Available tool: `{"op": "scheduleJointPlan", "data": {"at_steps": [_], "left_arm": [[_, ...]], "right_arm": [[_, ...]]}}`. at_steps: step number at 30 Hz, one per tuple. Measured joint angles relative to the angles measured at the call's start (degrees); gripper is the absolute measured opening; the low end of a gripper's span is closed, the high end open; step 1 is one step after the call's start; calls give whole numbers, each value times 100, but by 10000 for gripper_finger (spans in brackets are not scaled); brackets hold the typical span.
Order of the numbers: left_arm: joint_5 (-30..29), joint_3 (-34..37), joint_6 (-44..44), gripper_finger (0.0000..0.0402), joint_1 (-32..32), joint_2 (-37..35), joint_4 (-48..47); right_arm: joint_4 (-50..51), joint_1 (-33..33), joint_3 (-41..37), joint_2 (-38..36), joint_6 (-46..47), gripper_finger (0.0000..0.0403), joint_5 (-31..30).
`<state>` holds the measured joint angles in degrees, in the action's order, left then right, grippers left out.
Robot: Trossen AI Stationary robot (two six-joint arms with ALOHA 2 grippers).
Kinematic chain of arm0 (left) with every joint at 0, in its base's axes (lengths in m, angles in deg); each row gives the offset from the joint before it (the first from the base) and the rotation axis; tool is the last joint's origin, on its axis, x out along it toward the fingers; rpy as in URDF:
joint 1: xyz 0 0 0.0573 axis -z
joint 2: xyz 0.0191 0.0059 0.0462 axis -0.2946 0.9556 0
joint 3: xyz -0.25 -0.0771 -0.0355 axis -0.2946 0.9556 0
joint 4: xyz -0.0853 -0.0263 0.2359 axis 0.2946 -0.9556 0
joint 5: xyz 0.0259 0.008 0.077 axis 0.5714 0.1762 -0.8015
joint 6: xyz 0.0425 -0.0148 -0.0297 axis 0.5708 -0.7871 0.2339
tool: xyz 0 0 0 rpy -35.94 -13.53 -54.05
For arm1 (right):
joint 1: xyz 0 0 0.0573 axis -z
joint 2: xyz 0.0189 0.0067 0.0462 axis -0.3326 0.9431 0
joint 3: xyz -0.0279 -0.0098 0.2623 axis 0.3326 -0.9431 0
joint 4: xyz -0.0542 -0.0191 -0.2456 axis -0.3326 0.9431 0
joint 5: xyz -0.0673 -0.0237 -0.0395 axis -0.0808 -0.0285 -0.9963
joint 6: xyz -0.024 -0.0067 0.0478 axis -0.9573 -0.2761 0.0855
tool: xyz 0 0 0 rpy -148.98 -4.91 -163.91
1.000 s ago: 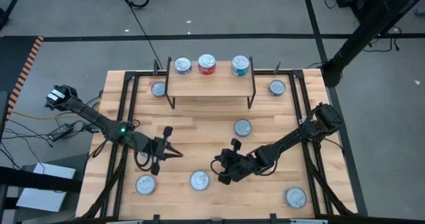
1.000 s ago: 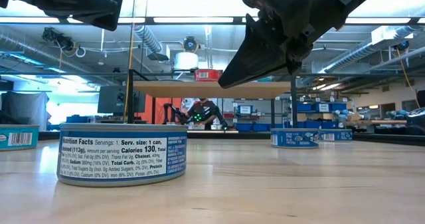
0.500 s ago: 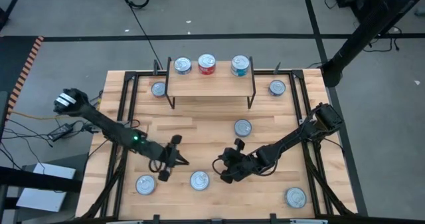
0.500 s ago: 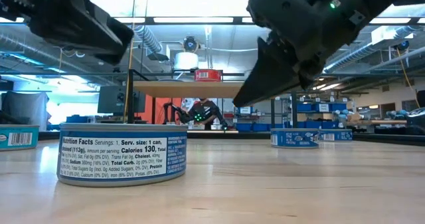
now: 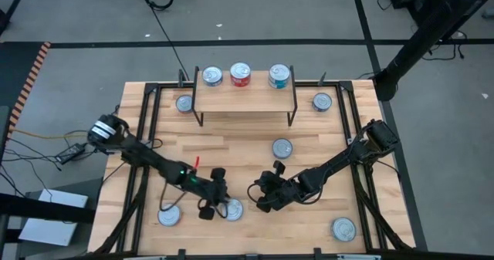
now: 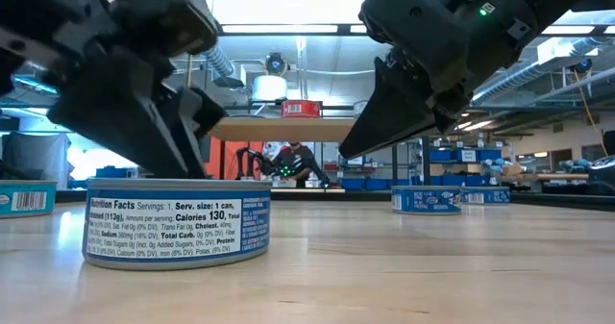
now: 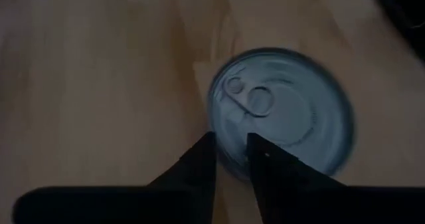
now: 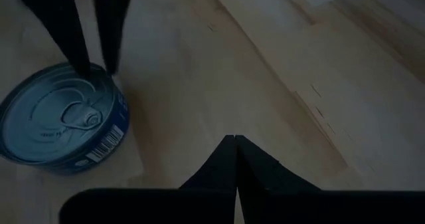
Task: Stack canned seafood by type on shelf
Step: Stack the blue tuna can on top of the blue tuna can on the shelf
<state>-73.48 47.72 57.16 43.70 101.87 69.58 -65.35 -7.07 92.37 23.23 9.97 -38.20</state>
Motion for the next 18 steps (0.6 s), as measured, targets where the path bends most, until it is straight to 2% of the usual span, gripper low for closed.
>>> {"op": "scheduleJointPlan", "data": {"at_steps": [5,18], "left_arm": [[-4,-248,-165,114,-105,251,-161],[-189,-609,-316,112,-148,225,-830]], "right_arm": [[-2,-1,0,0,-27,13,-1],[-6,2,0,-2,-80,13,0]]}}
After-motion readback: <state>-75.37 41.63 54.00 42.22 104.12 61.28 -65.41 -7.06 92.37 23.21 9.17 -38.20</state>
